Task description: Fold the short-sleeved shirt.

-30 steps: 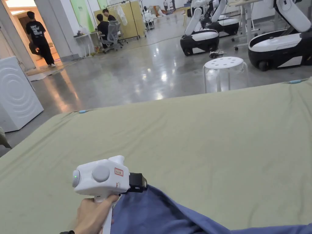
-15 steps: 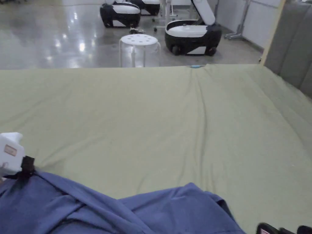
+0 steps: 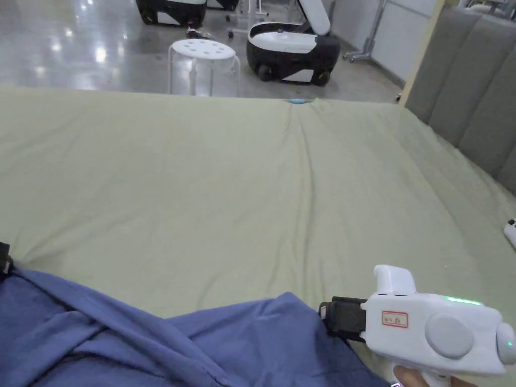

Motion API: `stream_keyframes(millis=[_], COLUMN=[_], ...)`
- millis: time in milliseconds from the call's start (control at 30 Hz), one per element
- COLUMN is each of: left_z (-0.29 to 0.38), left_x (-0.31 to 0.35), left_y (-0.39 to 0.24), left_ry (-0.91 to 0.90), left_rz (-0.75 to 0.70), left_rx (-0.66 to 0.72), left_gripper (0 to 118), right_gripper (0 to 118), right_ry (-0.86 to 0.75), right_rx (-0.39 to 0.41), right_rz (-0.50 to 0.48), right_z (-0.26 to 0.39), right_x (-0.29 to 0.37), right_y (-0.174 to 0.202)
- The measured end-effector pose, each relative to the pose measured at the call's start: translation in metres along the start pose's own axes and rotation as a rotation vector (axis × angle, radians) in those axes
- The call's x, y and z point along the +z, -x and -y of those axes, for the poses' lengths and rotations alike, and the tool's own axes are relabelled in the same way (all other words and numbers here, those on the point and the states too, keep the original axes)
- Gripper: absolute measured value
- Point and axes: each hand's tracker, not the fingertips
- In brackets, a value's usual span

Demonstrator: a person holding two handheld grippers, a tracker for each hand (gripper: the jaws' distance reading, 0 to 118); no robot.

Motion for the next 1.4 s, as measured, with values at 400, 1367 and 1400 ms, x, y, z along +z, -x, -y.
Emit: stream_keyframes(millis=[400,1367,1400], left_z=[0.007,0.046,0.042], left_x=[0.005,0.492,0.495], left_y=[0.000,0.033,0.033], left_ry=[-0.035,-1.031,-1.042], left_rz=[-0.006,0.065,0.061], left_rx=[0.016,-0.007,0.006], left_gripper=[7,5,5], right_gripper=[2,2,2], right_ry=[0.032,-0.744,-0.753], right_rx=[0.164,0.342,0.342], right_rz=[0.038,-0.004,0.007], right_z=[-0.041,-0.222,-0.234], right_x=[-0.023,0.277,0.281], right_y=[0.014,0.148,0.149])
